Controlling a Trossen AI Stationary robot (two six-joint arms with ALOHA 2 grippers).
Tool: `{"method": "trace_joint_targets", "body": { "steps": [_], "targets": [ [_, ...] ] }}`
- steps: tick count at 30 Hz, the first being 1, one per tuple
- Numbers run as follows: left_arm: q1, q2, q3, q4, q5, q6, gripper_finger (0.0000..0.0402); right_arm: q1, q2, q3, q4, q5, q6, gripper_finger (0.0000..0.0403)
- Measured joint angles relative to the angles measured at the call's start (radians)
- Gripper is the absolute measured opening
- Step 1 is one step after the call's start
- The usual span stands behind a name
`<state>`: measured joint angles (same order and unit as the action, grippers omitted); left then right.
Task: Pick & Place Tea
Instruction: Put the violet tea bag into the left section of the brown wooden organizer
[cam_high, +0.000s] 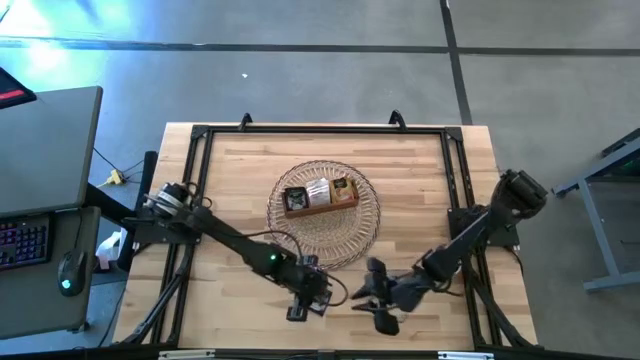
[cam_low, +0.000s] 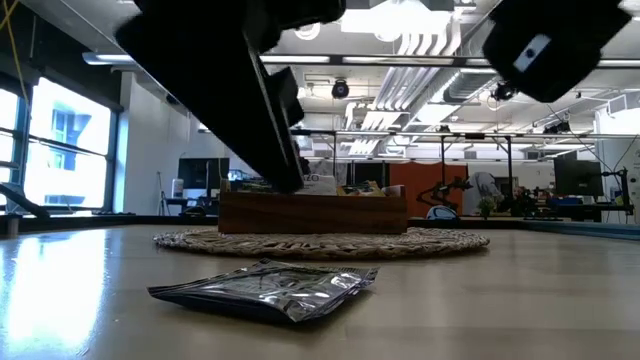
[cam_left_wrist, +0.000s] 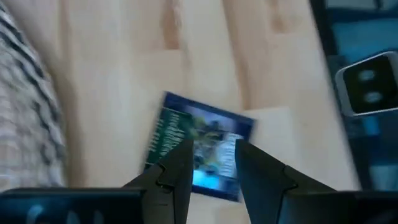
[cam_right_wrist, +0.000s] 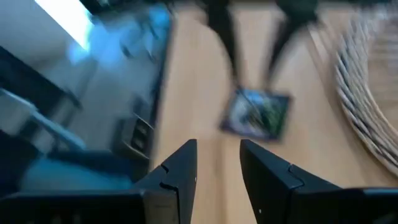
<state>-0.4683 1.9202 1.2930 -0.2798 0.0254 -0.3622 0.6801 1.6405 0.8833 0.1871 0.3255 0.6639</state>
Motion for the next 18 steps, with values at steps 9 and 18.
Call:
{"method": "trace_joint_targets", "body": {
  "steps": [9, 18],
  "targets": [
    [0.038, 0.066, 0.003, 0.009, -0.049, 0.113, 0.0117, 0.072, 0.000, -0.230, 0.412, 0.133, -0.112, 0.0118],
    [0.036, 0.107, 0.003, -0.008, -0.145, 0.133, 0.0117, 0.053, 0.000, -0.260, 0.418, 0.177, -0.060, 0.0118]
  ]
}}
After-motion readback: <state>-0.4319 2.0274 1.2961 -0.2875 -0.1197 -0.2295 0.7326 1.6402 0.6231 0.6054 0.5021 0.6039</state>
